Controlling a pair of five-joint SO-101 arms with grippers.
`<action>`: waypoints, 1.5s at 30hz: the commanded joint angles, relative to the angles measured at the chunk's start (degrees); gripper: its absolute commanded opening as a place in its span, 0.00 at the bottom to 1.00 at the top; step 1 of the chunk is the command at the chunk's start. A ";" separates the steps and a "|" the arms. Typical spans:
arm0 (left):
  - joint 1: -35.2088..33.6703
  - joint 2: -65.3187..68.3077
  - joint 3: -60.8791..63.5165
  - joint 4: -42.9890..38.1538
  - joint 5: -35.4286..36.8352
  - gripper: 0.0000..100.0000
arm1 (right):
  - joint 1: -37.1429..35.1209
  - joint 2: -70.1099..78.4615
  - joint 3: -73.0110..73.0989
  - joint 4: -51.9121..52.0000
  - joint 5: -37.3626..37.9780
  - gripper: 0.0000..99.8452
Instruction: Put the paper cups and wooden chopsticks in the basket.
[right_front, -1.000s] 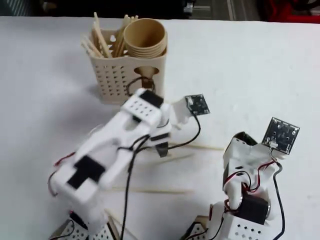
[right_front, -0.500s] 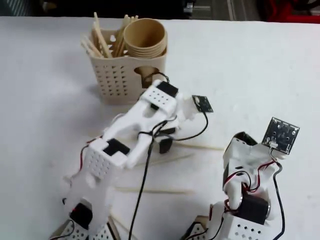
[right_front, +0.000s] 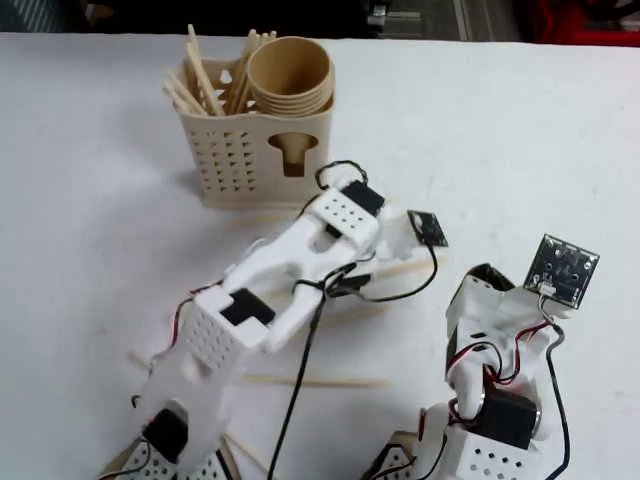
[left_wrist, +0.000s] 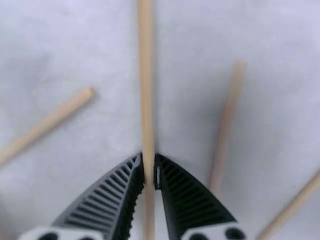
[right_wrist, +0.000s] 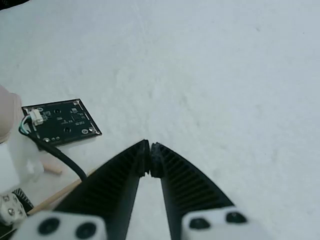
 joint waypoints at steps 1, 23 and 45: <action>1.89 -3.12 0.62 -0.09 1.58 0.02 | 0.48 -0.22 -0.18 0.66 0.18 0.02; -4.09 -42.59 0.00 5.89 6.15 0.02 | 0.48 -0.22 -0.18 0.75 0.18 0.02; -27.91 -51.21 -11.78 -29.54 31.47 0.02 | 0.48 -0.22 -0.18 0.57 0.18 0.02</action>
